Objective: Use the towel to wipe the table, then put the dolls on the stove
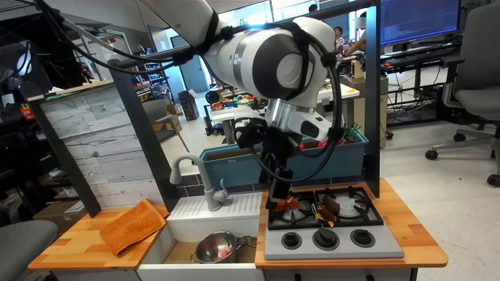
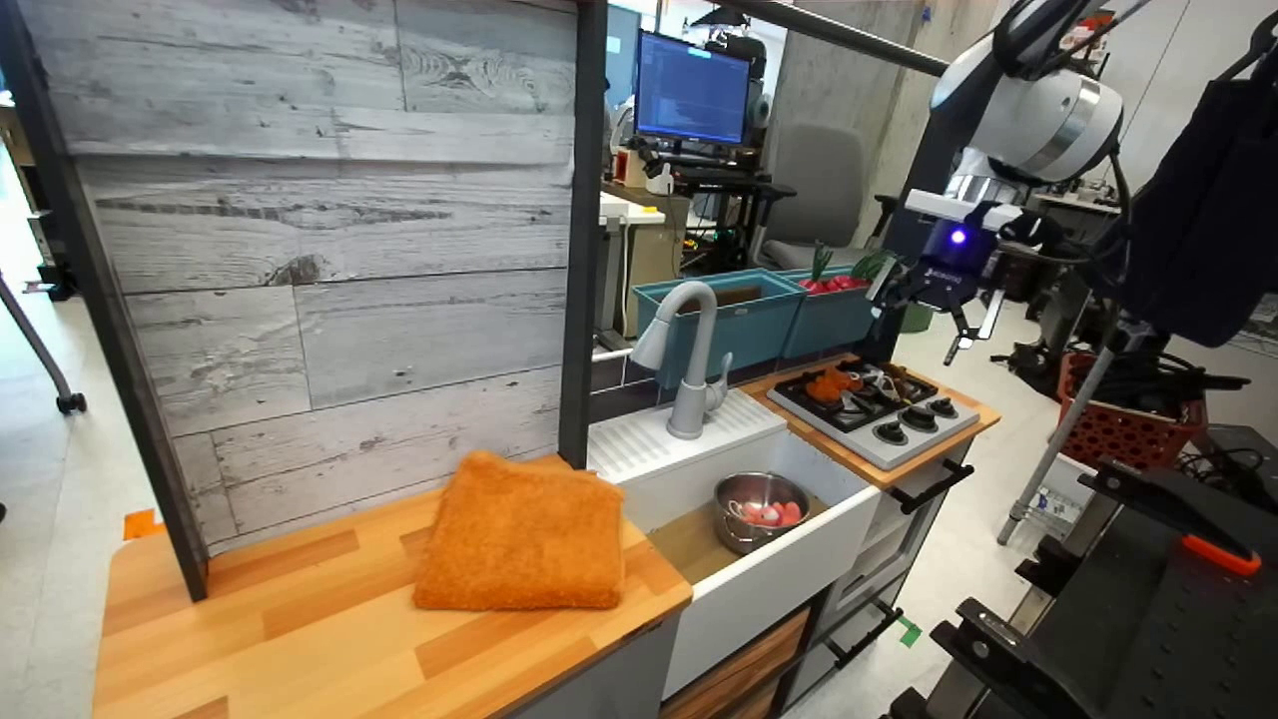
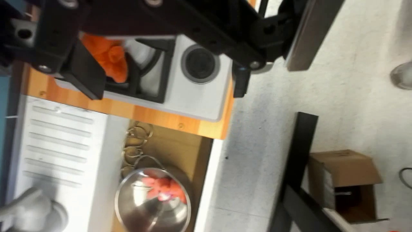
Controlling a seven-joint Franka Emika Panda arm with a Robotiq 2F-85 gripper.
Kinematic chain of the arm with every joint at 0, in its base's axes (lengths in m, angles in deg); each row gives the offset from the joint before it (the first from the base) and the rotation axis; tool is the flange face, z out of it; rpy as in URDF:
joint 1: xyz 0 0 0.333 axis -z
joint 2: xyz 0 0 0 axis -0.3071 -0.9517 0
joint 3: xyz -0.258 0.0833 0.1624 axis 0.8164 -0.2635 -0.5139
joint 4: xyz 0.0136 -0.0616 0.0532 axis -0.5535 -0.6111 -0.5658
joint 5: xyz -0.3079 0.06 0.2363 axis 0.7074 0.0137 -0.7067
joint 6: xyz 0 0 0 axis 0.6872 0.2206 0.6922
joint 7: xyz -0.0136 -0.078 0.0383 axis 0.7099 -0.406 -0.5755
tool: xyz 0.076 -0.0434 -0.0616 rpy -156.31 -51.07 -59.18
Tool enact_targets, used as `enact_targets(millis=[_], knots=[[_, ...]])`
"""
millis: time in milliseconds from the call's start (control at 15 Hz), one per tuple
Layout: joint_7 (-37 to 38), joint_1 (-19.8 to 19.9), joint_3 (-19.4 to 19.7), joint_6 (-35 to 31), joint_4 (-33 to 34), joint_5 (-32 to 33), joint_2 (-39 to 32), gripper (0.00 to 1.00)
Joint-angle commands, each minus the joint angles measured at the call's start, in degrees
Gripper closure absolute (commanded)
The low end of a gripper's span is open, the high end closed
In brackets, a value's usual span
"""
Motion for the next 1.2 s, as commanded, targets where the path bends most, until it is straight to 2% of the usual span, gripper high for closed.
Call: enact_targets(millis=[0, 200, 333, 400, 467, 667, 733, 800, 867, 1133], knots=[[-2.5, -2.2, 4.2, 8.0, -1.1, 7.5, 3.2, 0.0], [-9.6, -1.7, 4.7, 12.0, 1.1, 12.4, 2.7, 0.0], [-14.5, -1.2, 3.3, 13.6, 3.9, 13.6, 0.7, 0.0], [-16.3, -0.8, 1.8, 15.5, 4.1, 12.2, 0.5, 0.0], [-13.2, -1.2, 3.5, 12.3, 2.0, 11.6, 1.6, 0.0], [-15.3, -1.4, 2.3, 13.5, 2.5, 11.5, 1.0, 0.0], [-18.0, -3.7, 4.1, 12.0, 1.1, 16.9, 1.4, 0.0], [-18.0, -3.6, 4.5, 16.8, 1.0, 18.5, 1.6, 0.0], [-18.5, -3.8, 5.8, 17.0, 0.7, 21.3, 1.6, 0.0], [-27.1, -4.1, 6.3, 19.6, 0.2, 29.9, 2.5, 0.0]])
